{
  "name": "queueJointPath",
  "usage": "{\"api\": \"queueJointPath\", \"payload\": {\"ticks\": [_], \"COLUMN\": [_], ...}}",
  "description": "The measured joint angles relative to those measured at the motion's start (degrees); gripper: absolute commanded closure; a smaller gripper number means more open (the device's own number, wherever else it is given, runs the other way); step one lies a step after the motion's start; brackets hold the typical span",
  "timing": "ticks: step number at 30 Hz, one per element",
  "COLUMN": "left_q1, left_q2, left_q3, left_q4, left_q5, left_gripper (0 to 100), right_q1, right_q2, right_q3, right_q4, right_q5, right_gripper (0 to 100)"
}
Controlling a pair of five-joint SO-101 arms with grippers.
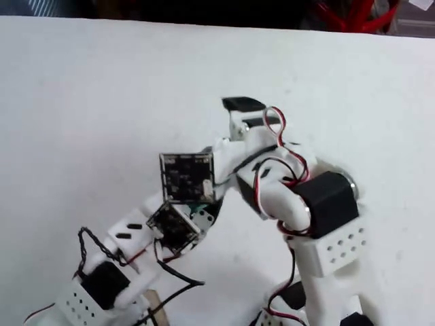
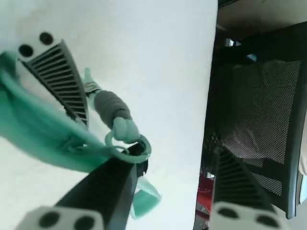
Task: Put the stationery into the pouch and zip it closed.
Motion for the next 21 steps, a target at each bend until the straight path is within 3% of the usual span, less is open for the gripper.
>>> {"api": "queueJointPath", "payload": {"ticks": [9,21], "left_q1": [0.1,-0.3], "left_q2": [0.0,0.0], "left_q3": [0.1,0.2], "left_q4": [0.2,0.3], "left_q5": [0.0,0.0], "left_gripper": [98,98], "right_q1": [0.0,-5.2], "right_q2": [-3.4,-1.5], "right_q3": [-1.9,-0.5], "right_q4": [6.9,5.6], "right_q5": [6.5,7.2], "right_gripper": [81.3,87.6]}}
